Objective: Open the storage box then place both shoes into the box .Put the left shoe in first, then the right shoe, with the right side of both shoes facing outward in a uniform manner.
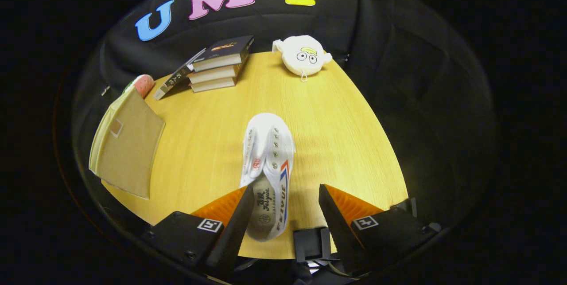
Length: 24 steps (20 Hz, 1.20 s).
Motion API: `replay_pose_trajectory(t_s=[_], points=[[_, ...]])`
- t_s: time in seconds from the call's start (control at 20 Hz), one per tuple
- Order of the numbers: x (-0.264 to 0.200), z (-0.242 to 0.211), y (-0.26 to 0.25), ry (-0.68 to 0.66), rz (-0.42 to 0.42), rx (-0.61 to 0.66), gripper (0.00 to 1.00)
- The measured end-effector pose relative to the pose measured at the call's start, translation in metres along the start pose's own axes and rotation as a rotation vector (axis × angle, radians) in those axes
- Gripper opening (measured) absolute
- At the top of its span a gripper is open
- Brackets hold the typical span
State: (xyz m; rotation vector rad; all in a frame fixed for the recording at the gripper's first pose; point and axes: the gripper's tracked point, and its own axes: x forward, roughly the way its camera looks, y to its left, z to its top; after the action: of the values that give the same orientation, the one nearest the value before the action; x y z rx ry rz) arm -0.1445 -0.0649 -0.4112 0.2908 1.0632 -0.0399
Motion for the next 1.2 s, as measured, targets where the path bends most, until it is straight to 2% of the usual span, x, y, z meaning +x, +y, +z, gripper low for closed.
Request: replay_pose_trajectory(t_s=[0.05, 0.25, 0.35, 0.4, 0.5, 0.55, 0.65, 0.7, 0.9, 1.2], points=[[0.009, -0.001, 0.000, 0.003, 0.008, -0.012, 0.90], [0.048, 0.008, -0.002, -0.013, 0.000, -0.050, 0.73], [0.058, 0.022, 0.001, -0.064, -0.006, -0.027, 0.60], [0.063, 0.028, 0.004, -0.089, -0.013, -0.030, 0.44], [0.076, 0.035, -0.003, -0.115, -0.065, -0.068, 0.29], [0.075, 0.040, -0.006, -0.131, -0.081, -0.050, 0.29], [0.077, 0.038, -0.008, -0.116, -0.077, -0.003, 0.09], [0.077, 0.037, -0.007, -0.103, -0.064, 0.011, 0.06], [0.056, 0.045, -0.003, -0.103, -0.042, 0.060, 0.06], [-0.010, 0.091, 0.029, -0.170, -0.023, 0.152, 0.06]])
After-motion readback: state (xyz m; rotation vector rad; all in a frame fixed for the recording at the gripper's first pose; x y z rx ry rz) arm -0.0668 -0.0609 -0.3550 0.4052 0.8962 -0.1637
